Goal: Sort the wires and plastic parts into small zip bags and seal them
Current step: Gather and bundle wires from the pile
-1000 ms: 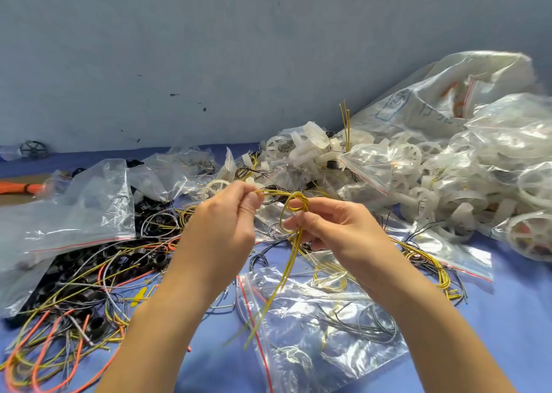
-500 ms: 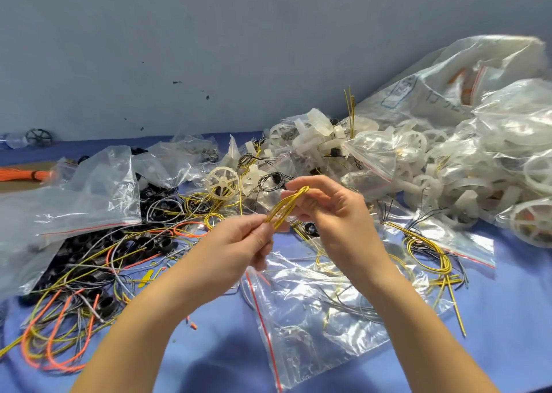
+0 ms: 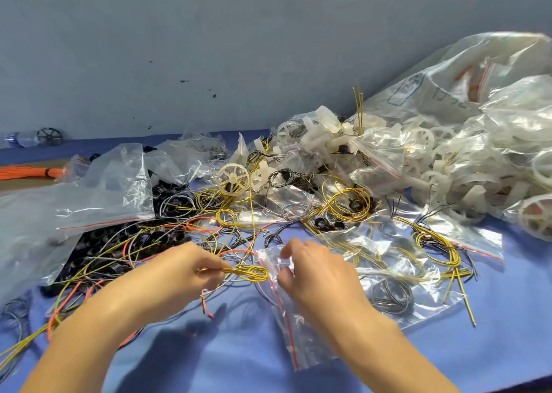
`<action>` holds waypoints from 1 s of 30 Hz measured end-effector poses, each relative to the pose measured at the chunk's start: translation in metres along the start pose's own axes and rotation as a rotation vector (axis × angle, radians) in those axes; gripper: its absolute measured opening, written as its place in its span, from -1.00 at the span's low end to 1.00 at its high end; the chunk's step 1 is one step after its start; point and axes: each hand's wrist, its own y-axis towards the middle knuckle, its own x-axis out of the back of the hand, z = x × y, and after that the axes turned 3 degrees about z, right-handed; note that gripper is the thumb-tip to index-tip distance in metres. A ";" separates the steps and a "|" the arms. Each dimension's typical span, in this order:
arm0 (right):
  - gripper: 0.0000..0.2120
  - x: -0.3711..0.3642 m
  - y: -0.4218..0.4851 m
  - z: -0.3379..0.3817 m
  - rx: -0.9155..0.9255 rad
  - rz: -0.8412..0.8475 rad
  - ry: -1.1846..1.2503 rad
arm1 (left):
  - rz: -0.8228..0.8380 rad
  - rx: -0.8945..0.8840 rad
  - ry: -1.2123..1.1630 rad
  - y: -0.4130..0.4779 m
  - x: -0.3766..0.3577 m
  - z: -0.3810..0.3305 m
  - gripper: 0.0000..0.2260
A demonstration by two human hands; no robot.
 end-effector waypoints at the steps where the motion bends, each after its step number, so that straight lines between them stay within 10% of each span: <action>1: -0.61 0.002 0.000 -0.001 -0.018 0.002 0.032 | -0.010 0.003 -0.019 0.000 0.002 -0.003 -0.85; 5: -0.47 0.002 -0.012 0.006 0.031 0.047 0.004 | -0.077 0.052 0.037 0.000 0.009 -0.013 -0.80; 11: -0.80 0.005 -0.005 -0.006 -0.040 -0.015 0.085 | -0.150 -0.040 0.042 -0.006 0.013 -0.027 -0.81; 19: -0.87 0.015 -0.009 -0.004 0.092 -0.424 0.133 | 0.232 0.022 -0.728 0.008 -0.023 -0.068 -0.74; 24: -0.83 0.017 -0.014 -0.001 0.155 -0.415 0.077 | 0.363 -0.076 -1.202 0.034 -0.034 -0.075 -0.72; 30: -0.85 0.029 -0.013 -0.004 0.233 -0.304 0.229 | 0.424 -0.327 -1.239 0.050 -0.054 -0.094 -0.86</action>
